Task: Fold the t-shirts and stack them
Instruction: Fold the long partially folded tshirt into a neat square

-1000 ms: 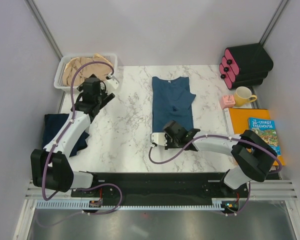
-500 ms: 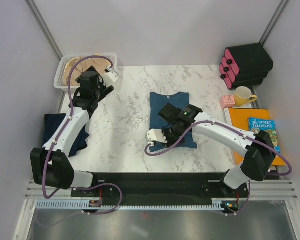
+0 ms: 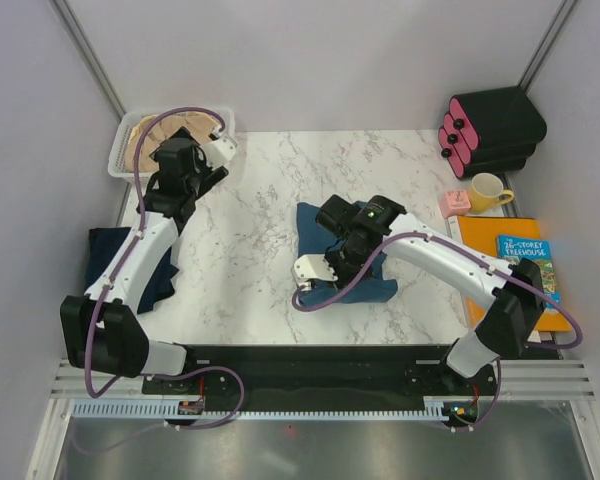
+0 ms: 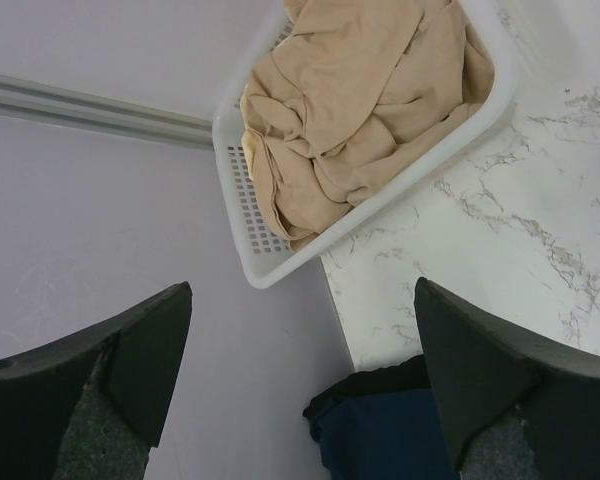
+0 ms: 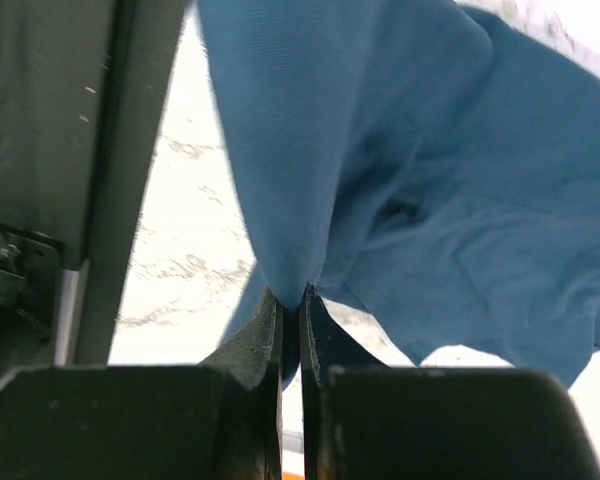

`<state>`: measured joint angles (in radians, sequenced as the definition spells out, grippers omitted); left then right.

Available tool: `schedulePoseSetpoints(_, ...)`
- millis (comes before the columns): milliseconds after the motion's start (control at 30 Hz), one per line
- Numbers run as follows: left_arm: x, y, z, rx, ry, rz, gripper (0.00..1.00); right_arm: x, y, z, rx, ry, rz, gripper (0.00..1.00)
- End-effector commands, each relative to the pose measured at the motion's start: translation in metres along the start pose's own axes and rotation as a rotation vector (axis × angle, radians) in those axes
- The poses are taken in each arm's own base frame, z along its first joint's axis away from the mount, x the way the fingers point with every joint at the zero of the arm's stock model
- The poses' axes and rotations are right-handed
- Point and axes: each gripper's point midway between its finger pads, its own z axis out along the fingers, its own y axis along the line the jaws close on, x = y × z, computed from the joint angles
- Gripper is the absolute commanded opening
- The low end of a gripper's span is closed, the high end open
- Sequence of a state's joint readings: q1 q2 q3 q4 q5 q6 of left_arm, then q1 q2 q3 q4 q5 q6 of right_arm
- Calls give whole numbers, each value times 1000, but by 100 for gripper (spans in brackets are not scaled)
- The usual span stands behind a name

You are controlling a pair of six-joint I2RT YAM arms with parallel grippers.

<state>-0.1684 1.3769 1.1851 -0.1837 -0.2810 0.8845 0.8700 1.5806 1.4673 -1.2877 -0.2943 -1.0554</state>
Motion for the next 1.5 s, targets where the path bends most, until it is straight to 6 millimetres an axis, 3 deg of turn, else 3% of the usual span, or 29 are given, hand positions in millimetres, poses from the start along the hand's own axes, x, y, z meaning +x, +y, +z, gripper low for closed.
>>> schedulePoseSetpoints(0,-10,9,3,-17,-35,0,100,10,-53,-16,133,43,-49,0)
schedulePoseSetpoints(200,-3,-4,8,12,-15,-4,100,19,-101,-38,231,82,-57,0)
schedulePoseSetpoints(400,0,-10,13,26,-7,-12,100,26,-128,-47,276,111,-67,0)
schedulePoseSetpoints(900,1,-16,21,41,1,-3,100,58,-171,-22,363,153,-28,0)
schedulePoseSetpoints(1267,3,-25,29,65,9,-8,100,67,-208,-14,492,151,21,0)
schedulePoseSetpoints(1433,2,-25,32,68,7,-1,100,73,-228,-17,589,182,68,13)
schedulePoseSetpoints(1467,3,-27,32,71,8,-1,100,79,-229,-12,608,192,102,25)
